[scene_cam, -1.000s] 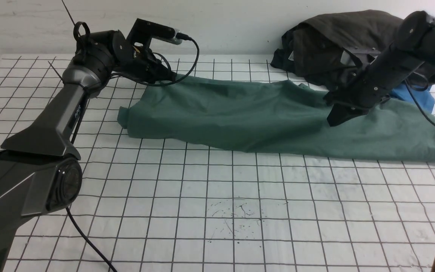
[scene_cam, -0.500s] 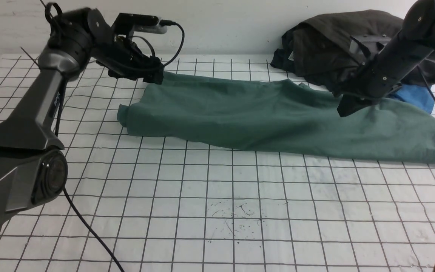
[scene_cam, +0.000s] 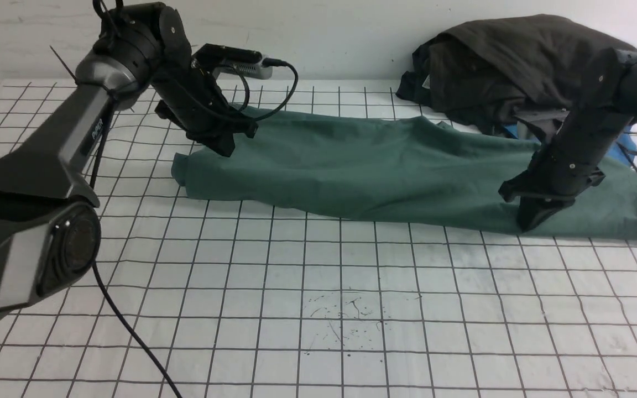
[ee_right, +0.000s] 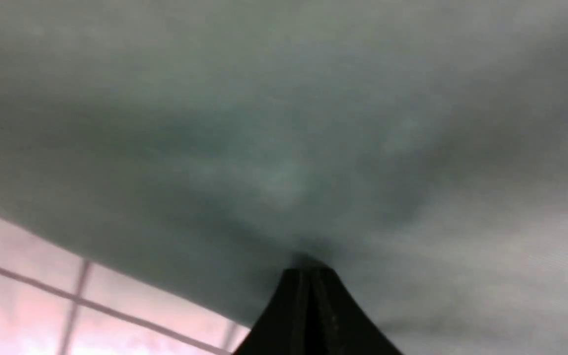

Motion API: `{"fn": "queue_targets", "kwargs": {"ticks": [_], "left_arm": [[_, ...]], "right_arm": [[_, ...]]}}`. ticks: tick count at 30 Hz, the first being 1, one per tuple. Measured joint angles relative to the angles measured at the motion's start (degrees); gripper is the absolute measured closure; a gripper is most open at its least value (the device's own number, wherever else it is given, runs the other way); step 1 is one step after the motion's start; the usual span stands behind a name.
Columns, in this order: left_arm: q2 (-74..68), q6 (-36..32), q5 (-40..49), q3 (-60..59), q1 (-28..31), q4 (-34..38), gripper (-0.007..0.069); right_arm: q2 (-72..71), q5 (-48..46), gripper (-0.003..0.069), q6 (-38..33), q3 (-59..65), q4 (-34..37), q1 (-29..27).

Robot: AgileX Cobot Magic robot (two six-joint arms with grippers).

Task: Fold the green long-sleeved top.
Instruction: Use the right arm to clamp the right edge of the fabric

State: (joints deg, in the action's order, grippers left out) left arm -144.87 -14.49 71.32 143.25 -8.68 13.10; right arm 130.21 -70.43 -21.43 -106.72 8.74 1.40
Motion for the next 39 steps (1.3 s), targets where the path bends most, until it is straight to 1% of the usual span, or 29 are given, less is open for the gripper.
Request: {"fn": "queue_targets", "kwargs": {"ticks": [3,5,8,9,10,11,12,15,17,18,19,20,21,22,23,24,26,28,29,32,34,36,38,39], "left_arm": [[5.79,-1.04,0.00,-8.26,0.00,0.16,0.0631],[7.57,-1.47,0.00,-10.29,0.00,0.85,0.0631],[10.96,-2.51,0.00,-13.22,-0.27,5.86,0.0631],[11.26,-3.49,-0.65,-13.60,-1.15,10.45,0.0631],[11.26,-3.93,-0.91,-13.60,-1.31,10.91,0.0631],[10.63,-5.66,-3.11,-13.66,-2.67,13.44,0.0631],[9.63,-7.43,-6.20,-13.66,-4.22,14.28,0.0631],[7.78,-9.09,-8.63,-13.66,-6.28,12.76,0.0631],[5.79,-9.59,-8.59,-14.00,-7.55,7.40,0.0631],[5.20,-9.59,-7.96,-14.24,-7.64,4.20,0.0631],[4.99,-9.52,-7.55,-14.23,-7.64,2.87,0.0631],[4.41,-8.42,-4.97,-14.30,-7.31,-3.17,0.0631],[4.34,-7.52,-3.42,-14.30,-6.93,-6.16,0.0631],[4.34,-7.25,-3.42,-14.30,-6.93,-6.16,0.0631],[4.34,-5.44,-1.98,-14.31,-6.19,-9.52,0.0631],[4.34,-4.00,-1.91,-14.31,-5.23,-11.00,0.0631],[4.34,-3.42,-1.91,-14.25,-4.19,-11.75,0.0631],[4.34,-2.53,-1.64,-14.25,-1.54,-12.09,0.0631],[4.34,-2.46,-1.63,-14.25,-1.31,-12.02,0.0631],[6.07,-1.04,-0.97,-15.15,2.30,-9.82,0.0631],[7.63,-0.98,-0.89,-15.70,3.02,-8.44,0.0631],[12.57,-1.87,-0.85,-17.33,3.87,-5.60,0.0631],[19.92,-3.35,-0.85,-19.62,3.87,-4.04,0.0631],[20.59,-3.48,-0.85,-20.15,3.87,-3.84,0.0631]], "right_arm": [[-0.44,0.05,0.0670,1.02,0.05,-1.05,-1.71],[-0.72,0.05,0.0670,1.28,0.05,-0.97,-2.65],[-1.60,0.11,0.0670,1.40,0.11,0.76,-4.19],[-2.06,0.11,0.0670,1.40,0.11,3.44,-4.53],[-2.13,0.11,0.0670,1.40,0.11,3.80,-4.53],[-2.18,0.11,0.0670,1.33,0.11,6.48,-4.53],[-2.18,0.11,0.0670,0.95,0.11,9.25,-4.53],[-1.84,0.11,0.0669,0.21,0.11,11.39,-4.48],[-1.08,0.16,0.0669,-0.49,0.11,10.30,-4.53],[-0.63,0.16,0.0669,-0.56,0.11,8.69,-4.74],[-0.55,0.16,0.0669,-0.56,0.11,7.95,-4.75],[-0.03,0.16,0.0669,0.18,0.17,4.58,-5.45],[0.11,0.16,0.0669,1.30,0.17,2.44,-6.06],[0.17,0.16,0.0669,1.56,0.17,2.02,-6.21],[0.20,0.16,0.0669,3.58,0.17,-0.49,-7.39],[0.20,0.16,0.0669,4.93,0.17,-2.40,-8.75],[0.15,0.16,0.0669,5.29,0.17,-3.27,-9.79],[0.15,0.23,0.0669,5.88,0.17,-3.96,-12.91],[0.15,0.23,0.0669,5.88,0.17,-3.96,-12.91],[-0.68,0.23,0.0665,7.48,0.17,-2.78,-16.69],[-1.70,0.17,0.0662,8.08,0.17,-1.77,-18.10],[-4.09,0.17,0.0641,8.00,0.17,1.11,-20.31],[-6.55,0.17,0.0589,7.02,0.17,4.10,-22.33],[-6.69,0.17,0.0576,6.94,0.17,4.37,-22.45]]}}
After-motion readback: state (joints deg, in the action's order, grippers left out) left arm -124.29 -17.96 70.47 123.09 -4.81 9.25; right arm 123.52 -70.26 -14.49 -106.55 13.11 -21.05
